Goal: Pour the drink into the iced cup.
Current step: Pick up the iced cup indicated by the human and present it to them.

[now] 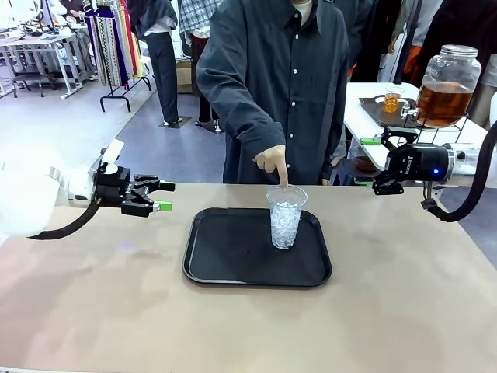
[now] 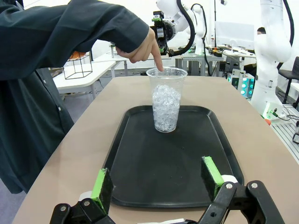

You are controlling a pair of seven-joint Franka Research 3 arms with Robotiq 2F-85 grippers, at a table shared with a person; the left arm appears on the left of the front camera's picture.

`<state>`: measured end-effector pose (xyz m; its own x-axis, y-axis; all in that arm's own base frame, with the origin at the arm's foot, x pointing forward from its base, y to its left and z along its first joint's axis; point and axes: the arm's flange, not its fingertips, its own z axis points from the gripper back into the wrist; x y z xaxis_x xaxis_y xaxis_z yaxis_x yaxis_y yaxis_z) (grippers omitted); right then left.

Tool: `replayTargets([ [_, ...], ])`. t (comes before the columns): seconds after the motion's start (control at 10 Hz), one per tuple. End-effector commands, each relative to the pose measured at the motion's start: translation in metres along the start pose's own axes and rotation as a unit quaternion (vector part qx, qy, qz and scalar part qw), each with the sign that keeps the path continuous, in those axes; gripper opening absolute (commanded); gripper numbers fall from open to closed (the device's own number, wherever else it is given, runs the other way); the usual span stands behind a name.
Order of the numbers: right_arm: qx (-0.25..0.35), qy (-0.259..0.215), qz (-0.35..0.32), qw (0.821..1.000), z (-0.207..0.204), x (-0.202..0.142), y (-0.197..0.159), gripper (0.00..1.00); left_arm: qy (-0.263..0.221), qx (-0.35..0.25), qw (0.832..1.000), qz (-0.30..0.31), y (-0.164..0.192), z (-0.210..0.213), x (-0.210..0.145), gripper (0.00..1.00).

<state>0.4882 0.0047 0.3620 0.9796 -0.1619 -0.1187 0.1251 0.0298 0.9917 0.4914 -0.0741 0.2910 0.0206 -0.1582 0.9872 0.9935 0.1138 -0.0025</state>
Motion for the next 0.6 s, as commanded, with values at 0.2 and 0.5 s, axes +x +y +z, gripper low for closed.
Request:
replayTargets([
  [0.2, 0.0, 0.0, 0.0, 1.0, 0.0, 0.0, 0.0, 1.0, 0.003, 0.002, 1.0, 0.004, 0.0011, -0.0005, 0.0023, 1.0],
  [0.5, 0.047, 0.042, 0.212, 0.975, -0.0021, -0.0073, 0.0037, 1.0, 0.003, 0.002, 1.0, 0.004, 0.0011, -0.0005, 0.0023, 1.0],
])
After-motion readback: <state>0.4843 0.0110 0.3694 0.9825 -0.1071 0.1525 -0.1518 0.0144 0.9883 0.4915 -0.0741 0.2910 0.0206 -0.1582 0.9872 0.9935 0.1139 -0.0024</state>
